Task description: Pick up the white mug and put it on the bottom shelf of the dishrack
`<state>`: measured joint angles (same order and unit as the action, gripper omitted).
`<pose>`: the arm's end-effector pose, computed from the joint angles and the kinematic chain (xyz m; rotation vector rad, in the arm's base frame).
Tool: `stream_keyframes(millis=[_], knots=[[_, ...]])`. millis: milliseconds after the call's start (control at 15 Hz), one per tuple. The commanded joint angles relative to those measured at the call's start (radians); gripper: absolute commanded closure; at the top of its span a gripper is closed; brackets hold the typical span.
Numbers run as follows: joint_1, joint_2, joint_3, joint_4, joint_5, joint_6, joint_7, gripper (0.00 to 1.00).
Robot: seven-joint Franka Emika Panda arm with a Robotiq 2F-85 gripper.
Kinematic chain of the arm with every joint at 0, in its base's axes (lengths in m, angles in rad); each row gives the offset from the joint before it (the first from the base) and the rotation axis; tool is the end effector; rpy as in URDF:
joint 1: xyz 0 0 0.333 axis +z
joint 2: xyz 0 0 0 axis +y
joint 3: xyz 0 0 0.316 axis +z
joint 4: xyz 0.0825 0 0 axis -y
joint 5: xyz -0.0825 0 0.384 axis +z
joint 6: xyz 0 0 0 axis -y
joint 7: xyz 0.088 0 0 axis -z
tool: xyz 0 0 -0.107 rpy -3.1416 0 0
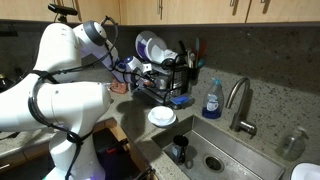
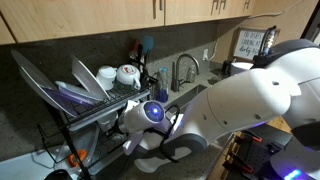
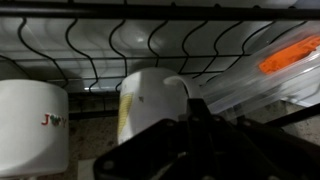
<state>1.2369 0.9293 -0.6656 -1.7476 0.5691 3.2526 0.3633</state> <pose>0.5684 0.4082 0.2273 -2.7281 -0.0467 -1.2450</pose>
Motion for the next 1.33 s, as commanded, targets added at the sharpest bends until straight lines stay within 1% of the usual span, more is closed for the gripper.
stream_keyframes(millis=[0,800,1133,1267], knots=[[0.023,0.06,-0.066,0.069,0.018,-0.063,0.049,1.0],[0.046,0.195,-0.187,0.194,0.005,-0.181,0.168,1.0],[0.049,0.242,-0.229,0.249,-0.002,-0.238,0.203,1.0],[0.05,0.249,-0.236,0.262,-0.003,-0.254,0.201,1.0]])
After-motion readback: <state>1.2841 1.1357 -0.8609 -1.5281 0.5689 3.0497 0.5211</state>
